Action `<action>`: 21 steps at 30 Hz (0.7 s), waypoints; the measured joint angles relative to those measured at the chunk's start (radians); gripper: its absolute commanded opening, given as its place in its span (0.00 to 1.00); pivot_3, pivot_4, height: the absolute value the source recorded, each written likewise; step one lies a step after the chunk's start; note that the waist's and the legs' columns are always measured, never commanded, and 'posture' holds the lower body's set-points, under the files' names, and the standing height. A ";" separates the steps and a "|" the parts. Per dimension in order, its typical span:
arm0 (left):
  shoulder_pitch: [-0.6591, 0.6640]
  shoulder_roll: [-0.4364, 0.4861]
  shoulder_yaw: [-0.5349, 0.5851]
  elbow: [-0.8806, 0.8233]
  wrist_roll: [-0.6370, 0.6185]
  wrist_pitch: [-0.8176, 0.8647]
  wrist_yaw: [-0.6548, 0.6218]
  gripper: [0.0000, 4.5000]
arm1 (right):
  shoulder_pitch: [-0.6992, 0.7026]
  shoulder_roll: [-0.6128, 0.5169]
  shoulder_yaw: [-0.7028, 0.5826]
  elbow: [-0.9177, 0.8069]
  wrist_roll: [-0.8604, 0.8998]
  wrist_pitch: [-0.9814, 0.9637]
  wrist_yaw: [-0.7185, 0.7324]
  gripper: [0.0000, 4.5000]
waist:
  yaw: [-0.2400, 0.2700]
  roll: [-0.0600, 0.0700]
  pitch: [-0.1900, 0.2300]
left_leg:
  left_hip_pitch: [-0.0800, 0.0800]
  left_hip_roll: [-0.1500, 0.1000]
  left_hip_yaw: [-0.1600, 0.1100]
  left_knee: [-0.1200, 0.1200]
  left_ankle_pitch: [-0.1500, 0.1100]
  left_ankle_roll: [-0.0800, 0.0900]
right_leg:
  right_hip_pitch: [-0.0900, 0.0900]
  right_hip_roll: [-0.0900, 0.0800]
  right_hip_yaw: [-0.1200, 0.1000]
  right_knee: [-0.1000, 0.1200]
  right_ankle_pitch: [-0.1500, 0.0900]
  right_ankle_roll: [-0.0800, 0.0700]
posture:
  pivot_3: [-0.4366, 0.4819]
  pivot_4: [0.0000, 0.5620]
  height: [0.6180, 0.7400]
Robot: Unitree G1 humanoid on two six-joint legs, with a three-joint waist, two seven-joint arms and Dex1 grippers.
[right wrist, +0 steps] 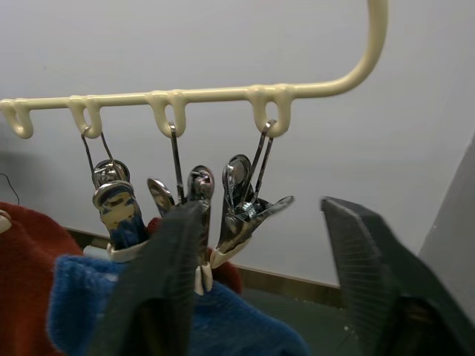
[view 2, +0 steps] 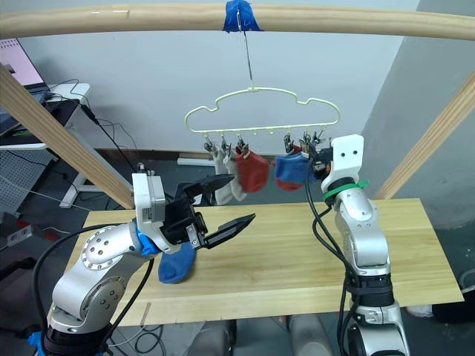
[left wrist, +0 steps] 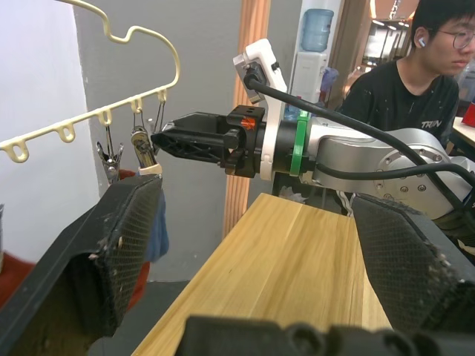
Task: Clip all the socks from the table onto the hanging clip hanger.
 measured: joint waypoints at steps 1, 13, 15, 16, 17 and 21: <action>0.000 0.000 0.000 -0.001 0.000 0.000 0.000 1.00 | 0.002 0.000 0.000 -0.003 0.000 0.000 -0.003 0.77 | 0.000 0.000 0.000 | 0.000 0.000 0.000 0.000 0.000 0.000 | 0.000 0.000 0.000 0.000 0.000 0.000 | 0.42 0.34 1.00; 0.000 0.005 0.000 -0.003 -0.001 0.006 0.000 1.00 | 0.043 0.051 0.035 -0.037 -0.070 0.003 -0.107 0.77 | 0.000 0.000 0.000 | 0.000 0.000 0.000 0.000 0.000 0.000 | 0.000 0.000 0.000 0.000 0.000 0.000 | 0.42 0.35 1.00; 0.000 0.007 0.000 -0.003 -0.001 0.006 0.000 1.00 | 0.043 0.057 0.036 -0.036 -0.072 0.003 -0.115 0.69 | 0.000 0.000 0.000 | 0.000 0.000 0.000 0.000 0.000 0.000 | 0.000 0.000 0.000 0.000 0.000 0.000 | 0.42 0.35 1.00; -0.001 0.008 0.000 -0.003 -0.001 0.006 0.000 1.00 | 0.042 0.064 0.037 -0.035 -0.074 0.002 -0.121 0.65 | 0.000 0.000 0.000 | 0.000 0.000 0.000 0.000 0.000 0.000 | 0.000 0.000 0.000 0.000 0.000 0.000 | 0.42 0.35 1.00; -0.002 0.008 0.000 -0.003 -0.001 0.006 0.000 1.00 | 0.042 0.070 0.039 -0.033 -0.075 0.001 -0.125 0.57 | 0.000 0.000 0.000 | 0.000 0.000 0.000 0.000 0.000 0.000 | 0.000 0.000 0.000 0.000 0.000 0.000 | 0.42 0.35 1.00; -0.002 0.011 0.000 -0.003 -0.001 0.007 -0.001 1.00 | 0.039 0.101 0.049 -0.025 -0.080 -0.003 -0.142 0.42 | 0.000 0.000 0.000 | 0.000 0.000 0.000 0.000 0.000 0.000 | 0.000 0.000 0.000 0.000 0.000 0.000 | 0.42 0.35 1.00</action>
